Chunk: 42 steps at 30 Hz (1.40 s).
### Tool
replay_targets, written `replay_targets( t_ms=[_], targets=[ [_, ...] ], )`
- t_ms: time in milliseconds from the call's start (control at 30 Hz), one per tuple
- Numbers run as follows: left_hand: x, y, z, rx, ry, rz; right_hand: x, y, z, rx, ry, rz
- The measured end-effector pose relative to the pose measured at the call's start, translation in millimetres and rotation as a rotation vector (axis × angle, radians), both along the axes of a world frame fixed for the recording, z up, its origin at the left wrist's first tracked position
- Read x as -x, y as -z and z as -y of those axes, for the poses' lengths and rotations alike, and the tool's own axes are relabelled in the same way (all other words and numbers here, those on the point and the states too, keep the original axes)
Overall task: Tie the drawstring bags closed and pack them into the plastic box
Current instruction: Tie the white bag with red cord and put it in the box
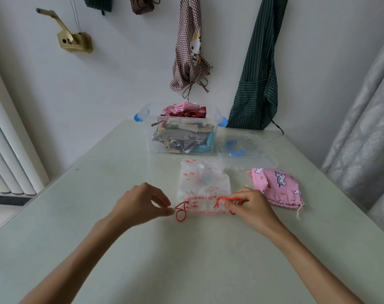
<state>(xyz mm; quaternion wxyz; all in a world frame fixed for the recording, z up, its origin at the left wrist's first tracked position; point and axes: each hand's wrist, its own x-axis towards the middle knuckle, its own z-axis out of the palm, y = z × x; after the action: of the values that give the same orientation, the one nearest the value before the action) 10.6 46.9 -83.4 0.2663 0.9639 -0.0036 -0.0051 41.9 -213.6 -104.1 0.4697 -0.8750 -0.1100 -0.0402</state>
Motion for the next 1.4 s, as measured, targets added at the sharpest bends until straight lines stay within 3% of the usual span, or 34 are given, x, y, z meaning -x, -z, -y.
replay_targets(
  t_ms=[100, 200, 367, 467, 533, 600, 667, 733, 800, 1000, 1067, 1100, 1133, 1200, 1267, 1333, 1400],
  targets=[
    [7.3, 6.6, 27.2, -0.168, -0.154, 0.159, 1.4, 0.2, -0.8, -0.131, 0.012, -0.063],
    [9.7, 20.2, 49.0, -0.339, -0.159, 0.231, 2.1, 2.3, -1.3, -0.157, 0.046, -0.063],
    [1.0, 31.8, 46.0, -0.283, -0.078, 0.267, 8.0, -1.9, 0.1, -0.259, -0.043, -0.133],
    [-2.1, 30.0, 36.6, -0.04, -0.014, 0.264, 7.0, -6.8, 4.3, -0.366, -0.019, -0.233],
    [-4.1, 28.6, 32.4, 0.32, 0.022, 0.23, 5.5, -6.9, 7.1, -0.46, -0.016, -0.278],
    [-2.1, 19.4, 32.0, 0.729, -0.045, 0.036, 4.5, -5.5, 7.5, -0.497, -0.007, -0.296],
    [-0.7, 13.0, 32.8, 0.924, -0.12, -0.186, 4.6, -2.8, 6.0, -0.47, -0.01, -0.3],
    [-1.5, 12.3, 32.8, 0.883, -0.156, -0.226, 5.2, -2.3, 3.0, -0.467, -0.022, -0.306],
    [-3.3, 16.4, 33.7, 0.765, -0.186, -0.147, 5.6, -2.3, 0.6, -0.482, -0.02, -0.308],
    [-5.0, 29.4, 41.8, 0.098, -0.204, 0.055, 7.8, -2.1, -4.3, -0.516, -0.023, -0.326],
    [-8.1, 28.0, 43.5, 0.045, -0.175, 0.102, 6.5, -1.2, -3.0, -0.522, -0.011, -0.332],
    [-10.4, 26.9, 43.6, 0.162, -0.139, 0.092, 4.5, -1.2, -1.2, -0.534, 0.004, -0.341],
    [-12.2, 23.9, 42.7, 0.401, -0.105, 0.047, 2.2, -1.8, 0.6, -0.563, 0.02, -0.361],
    [-13.8, 12.0, 36.8, 1.03, -0.094, -0.201, -2.6, -4.6, 4.4, -0.685, 0.041, -0.432],
    [-12.2, 3.3, 27.9, 1.506, -0.096, -0.445, -7.3, -7.0, 6.9, -0.828, 0.068, -0.503],
    [-13.4, 2.1, 21.7, 1.667, -0.099, -0.529, -11.4, -9.0, 7.5, -0.892, 0.129, -0.519],
    [-14.9, 3.5, 20.3, 1.559, -0.165, -0.544, -16.2, -11.2, 5.6, -0.9, 0.193, -0.5]
  ],
)
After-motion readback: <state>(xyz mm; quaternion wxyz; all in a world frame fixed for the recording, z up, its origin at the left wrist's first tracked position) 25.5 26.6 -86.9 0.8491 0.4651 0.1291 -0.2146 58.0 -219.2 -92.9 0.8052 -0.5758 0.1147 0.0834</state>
